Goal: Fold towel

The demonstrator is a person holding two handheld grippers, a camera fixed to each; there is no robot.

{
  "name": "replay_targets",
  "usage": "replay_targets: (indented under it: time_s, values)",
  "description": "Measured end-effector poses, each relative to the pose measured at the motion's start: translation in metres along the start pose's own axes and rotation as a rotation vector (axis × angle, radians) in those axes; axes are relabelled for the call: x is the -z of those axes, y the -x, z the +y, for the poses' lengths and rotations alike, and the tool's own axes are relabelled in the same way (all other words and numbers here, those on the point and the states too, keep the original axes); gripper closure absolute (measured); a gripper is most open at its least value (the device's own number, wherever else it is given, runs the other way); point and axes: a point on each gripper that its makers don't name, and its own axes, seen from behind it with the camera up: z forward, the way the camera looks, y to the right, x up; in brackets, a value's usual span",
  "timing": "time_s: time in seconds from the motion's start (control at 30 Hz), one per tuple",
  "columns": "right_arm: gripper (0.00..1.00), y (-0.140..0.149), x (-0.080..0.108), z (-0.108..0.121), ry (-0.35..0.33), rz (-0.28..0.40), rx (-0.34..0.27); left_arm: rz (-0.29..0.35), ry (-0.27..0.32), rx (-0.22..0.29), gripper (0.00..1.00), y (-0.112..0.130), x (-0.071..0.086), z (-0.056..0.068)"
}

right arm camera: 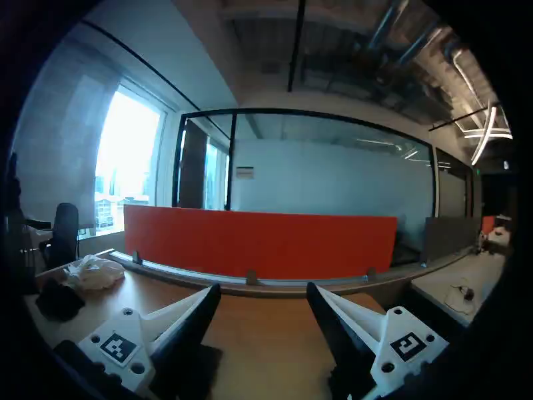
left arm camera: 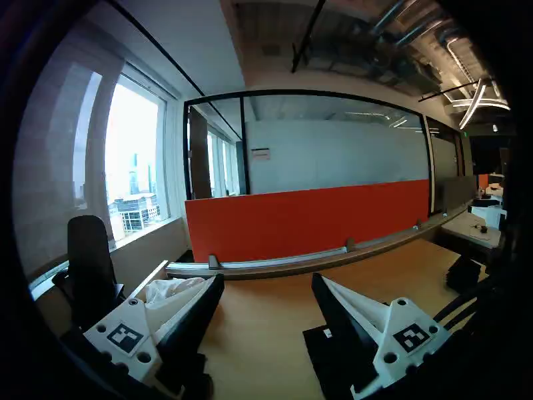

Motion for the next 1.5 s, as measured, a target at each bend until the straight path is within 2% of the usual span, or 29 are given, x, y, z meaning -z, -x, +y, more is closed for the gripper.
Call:
replay_targets:
  time_s: [0.3, 0.57, 0.8, 0.9, 1.17, 1.5]
  values:
    - [0.0, 0.005, 0.001, -0.041, -0.184, -0.073, 0.071, -0.069, 0.146, -0.014, 0.02, 0.011, 0.001, 0.023]
    - [0.0, 0.011, 0.001, -0.058, -0.279, -0.122, 0.106, -0.115, 0.225, -0.034, 0.03, 0.019, 0.004, 0.029]
    - [0.0, 0.026, 0.008, -0.083, -0.394, -0.198, 0.142, -0.182, 0.35, -0.077, 0.03, 0.035, 0.011, 0.052]
    - [0.0, 0.031, 0.012, -0.091, -0.437, -0.225, 0.15, -0.209, 0.386, -0.088, 0.02, 0.043, 0.015, 0.058]
    - [0.0, 0.045, 0.016, -0.102, -0.496, -0.272, 0.184, -0.252, 0.439, -0.095, 0.02, 0.059, 0.021, 0.067]
    - [0.0, 0.075, 0.02, -0.115, -0.542, -0.331, 0.218, -0.288, 0.458, -0.101, 0.02, 0.084, 0.025, 0.072]
